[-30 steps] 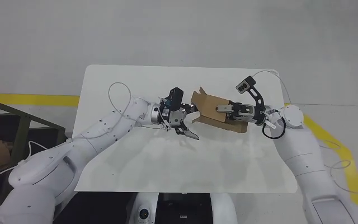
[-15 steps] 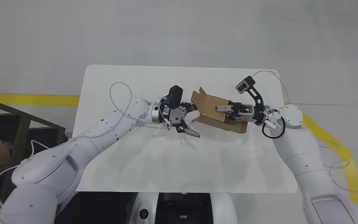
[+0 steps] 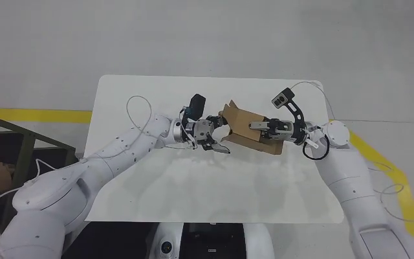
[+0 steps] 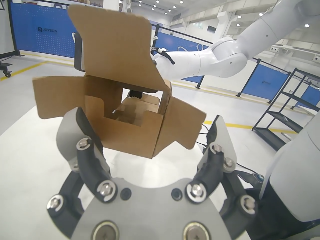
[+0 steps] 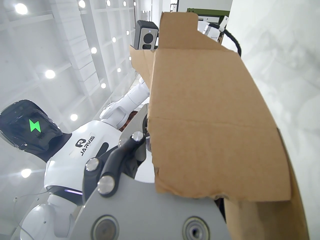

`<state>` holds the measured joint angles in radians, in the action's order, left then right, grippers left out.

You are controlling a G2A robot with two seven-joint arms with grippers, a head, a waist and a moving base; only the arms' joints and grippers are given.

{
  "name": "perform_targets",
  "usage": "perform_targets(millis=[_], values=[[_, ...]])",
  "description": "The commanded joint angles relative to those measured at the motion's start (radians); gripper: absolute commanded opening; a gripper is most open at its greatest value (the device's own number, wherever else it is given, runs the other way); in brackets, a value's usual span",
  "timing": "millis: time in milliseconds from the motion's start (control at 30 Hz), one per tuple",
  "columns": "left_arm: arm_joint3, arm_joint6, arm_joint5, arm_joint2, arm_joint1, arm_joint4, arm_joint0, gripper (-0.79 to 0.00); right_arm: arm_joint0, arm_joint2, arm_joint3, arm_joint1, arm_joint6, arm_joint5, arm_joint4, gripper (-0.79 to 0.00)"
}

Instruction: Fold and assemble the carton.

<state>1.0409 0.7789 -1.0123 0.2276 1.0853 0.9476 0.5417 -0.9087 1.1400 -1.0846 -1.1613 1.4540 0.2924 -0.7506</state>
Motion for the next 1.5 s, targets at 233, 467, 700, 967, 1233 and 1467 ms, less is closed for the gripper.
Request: perform_targets(millis=[233, 467, 700, 967, 1233, 1467], values=[[-0.007, 0.010, 0.000, -0.058, -0.003, -0.091, -0.022, -0.465, 0.000, -0.002, 0.000, -0.001, 0.004, -0.004, 0.003, -0.785], [-0.007, 0.003, 0.000, -0.058, -0.006, -0.113, -0.021, -0.483, 0.000, -0.001, 0.000, -0.001, 0.004, -0.004, 0.003, -0.785], [-0.010, 0.004, 0.000, -0.058, -0.008, -0.127, -0.017, -0.486, -0.002, 0.001, -0.001, -0.001, 0.003, -0.004, 0.004, -0.785], [0.000, 0.029, 0.000, -0.058, -0.014, -0.114, -0.010, -0.508, -0.004, 0.004, -0.004, 0.000, 0.004, -0.006, 0.005, -0.785], [0.039, 0.029, 0.000, -0.058, -0.026, -0.144, -0.003, -0.551, -0.006, 0.010, -0.005, 0.002, 0.005, -0.005, 0.008, -0.785], [0.053, 0.029, 0.000, -0.058, -0.036, -0.162, 0.004, -0.539, -0.010, 0.013, -0.010, 0.003, 0.003, -0.006, 0.009, -0.785]])
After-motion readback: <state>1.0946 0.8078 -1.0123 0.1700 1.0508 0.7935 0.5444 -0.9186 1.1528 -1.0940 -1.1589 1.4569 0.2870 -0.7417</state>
